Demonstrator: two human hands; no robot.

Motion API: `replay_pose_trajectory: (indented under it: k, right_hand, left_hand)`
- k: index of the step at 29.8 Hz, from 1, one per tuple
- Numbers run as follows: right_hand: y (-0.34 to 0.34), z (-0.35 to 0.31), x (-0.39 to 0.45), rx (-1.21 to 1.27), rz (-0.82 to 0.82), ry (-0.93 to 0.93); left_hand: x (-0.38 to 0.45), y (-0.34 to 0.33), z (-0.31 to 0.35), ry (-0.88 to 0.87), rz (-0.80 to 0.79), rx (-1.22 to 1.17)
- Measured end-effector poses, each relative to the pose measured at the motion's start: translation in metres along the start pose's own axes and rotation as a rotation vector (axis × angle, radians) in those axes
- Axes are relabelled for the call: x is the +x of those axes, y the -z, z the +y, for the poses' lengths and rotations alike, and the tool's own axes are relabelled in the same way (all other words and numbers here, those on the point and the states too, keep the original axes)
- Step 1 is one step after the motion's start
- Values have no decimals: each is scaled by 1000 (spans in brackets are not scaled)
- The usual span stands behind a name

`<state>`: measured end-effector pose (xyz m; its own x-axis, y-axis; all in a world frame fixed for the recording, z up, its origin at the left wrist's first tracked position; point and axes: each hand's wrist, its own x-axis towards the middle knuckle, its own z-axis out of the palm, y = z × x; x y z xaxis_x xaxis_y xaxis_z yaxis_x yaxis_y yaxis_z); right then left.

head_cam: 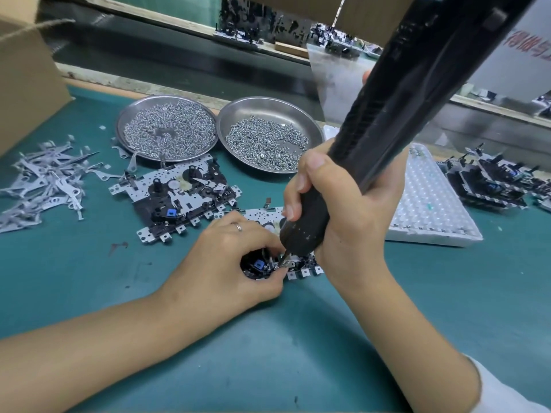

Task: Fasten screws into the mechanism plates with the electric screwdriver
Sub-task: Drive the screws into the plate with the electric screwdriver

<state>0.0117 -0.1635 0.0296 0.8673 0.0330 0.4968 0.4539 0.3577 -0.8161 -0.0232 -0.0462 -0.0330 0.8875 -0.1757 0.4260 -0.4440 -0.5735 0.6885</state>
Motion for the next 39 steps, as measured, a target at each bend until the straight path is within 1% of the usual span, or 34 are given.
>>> replay_pose_trajectory:
  k: [33, 39]
  right_hand:
    - [1, 3, -3, -10, -40, 30]
    - [12, 2, 10, 31, 17, 65]
  left_hand:
    - [0, -1, -1, -16, 40, -6]
    - [0, 0, 2, 15, 19, -15]
